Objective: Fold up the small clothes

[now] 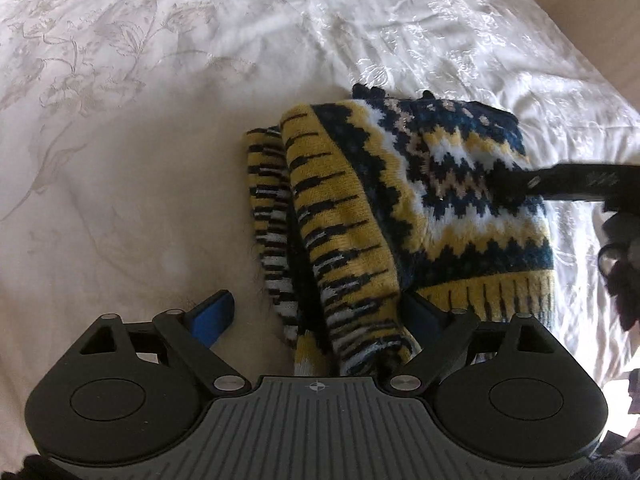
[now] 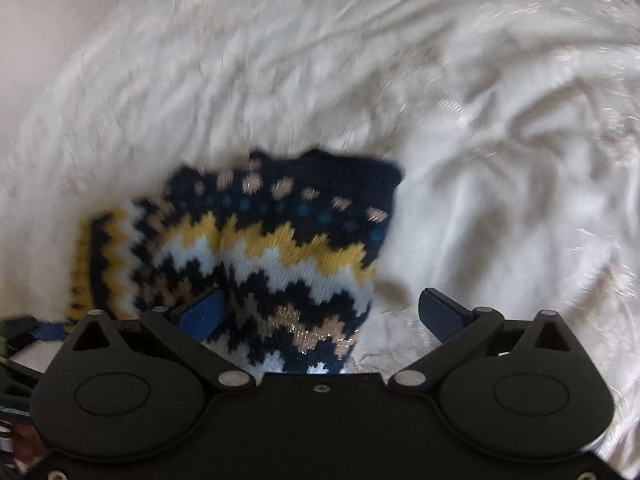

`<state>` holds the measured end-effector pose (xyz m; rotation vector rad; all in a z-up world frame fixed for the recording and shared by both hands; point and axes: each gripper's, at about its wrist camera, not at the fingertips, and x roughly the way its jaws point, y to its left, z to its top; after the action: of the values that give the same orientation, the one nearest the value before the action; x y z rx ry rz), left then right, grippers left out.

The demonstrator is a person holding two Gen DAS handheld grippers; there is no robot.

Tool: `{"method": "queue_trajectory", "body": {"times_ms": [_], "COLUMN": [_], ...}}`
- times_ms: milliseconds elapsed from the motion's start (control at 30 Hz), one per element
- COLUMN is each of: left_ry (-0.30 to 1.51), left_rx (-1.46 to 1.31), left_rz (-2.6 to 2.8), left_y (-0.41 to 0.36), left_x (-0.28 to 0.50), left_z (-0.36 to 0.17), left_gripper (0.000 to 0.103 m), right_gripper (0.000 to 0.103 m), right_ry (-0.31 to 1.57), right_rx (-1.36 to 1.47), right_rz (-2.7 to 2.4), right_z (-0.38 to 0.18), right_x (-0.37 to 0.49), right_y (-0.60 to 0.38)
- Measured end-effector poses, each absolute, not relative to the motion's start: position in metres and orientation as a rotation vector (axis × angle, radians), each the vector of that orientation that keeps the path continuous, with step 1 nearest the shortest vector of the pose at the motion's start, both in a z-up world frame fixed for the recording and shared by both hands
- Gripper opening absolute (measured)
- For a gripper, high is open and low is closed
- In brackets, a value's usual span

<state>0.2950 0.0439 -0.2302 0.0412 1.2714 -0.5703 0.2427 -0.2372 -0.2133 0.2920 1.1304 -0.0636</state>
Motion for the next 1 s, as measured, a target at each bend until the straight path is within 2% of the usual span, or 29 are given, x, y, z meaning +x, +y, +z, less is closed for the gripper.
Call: {"method": "queue_trajectory", "body": {"times_ms": [167,267,533,600,667,867,1000], "left_ry": [1.140,1.072,1.117,1.150,1.196,1.206,1.225], "left_rx": [0.045,0.048,0.209,0.287,0.251,0.201,0.144], "left_rz": [-0.607,-0.661,-0.726,-0.711,-0.718,-0.717,-0.696], "left_y": [0.040,0.026,-0.012,-0.013,-0.006,0.010,0.020], "left_x": [0.296,0.304,0.321,0.322,0.326,0.327,0.322], "left_z": [-0.183,-0.167,-0.209,-0.226,-0.242,-0.239,-0.243], "left_gripper": [0.090,0.090,0.090,0.092,0.096,0.097,0.097], "right_gripper": [0.103,0.103,0.103,0.103,0.103,0.103,0.103], "right_ry": [1.000,1.007,1.150,1.142,1.138,1.000,0.994], "right_rx": [0.429,0.447,0.323,0.272,0.256,0.331,0.372], "right_rz": [-0.153,-0.205,-0.304,-0.304,-0.298,-0.289,-0.271], "right_z": [-0.182,-0.185,-0.228,-0.229,-0.226,-0.196,-0.191], "right_x": [0.211,0.209,0.238,0.242,0.243,0.210,0.180], "right_y": [-0.264,-0.270,-0.252,-0.248,-0.246,-0.247,-0.238]}}
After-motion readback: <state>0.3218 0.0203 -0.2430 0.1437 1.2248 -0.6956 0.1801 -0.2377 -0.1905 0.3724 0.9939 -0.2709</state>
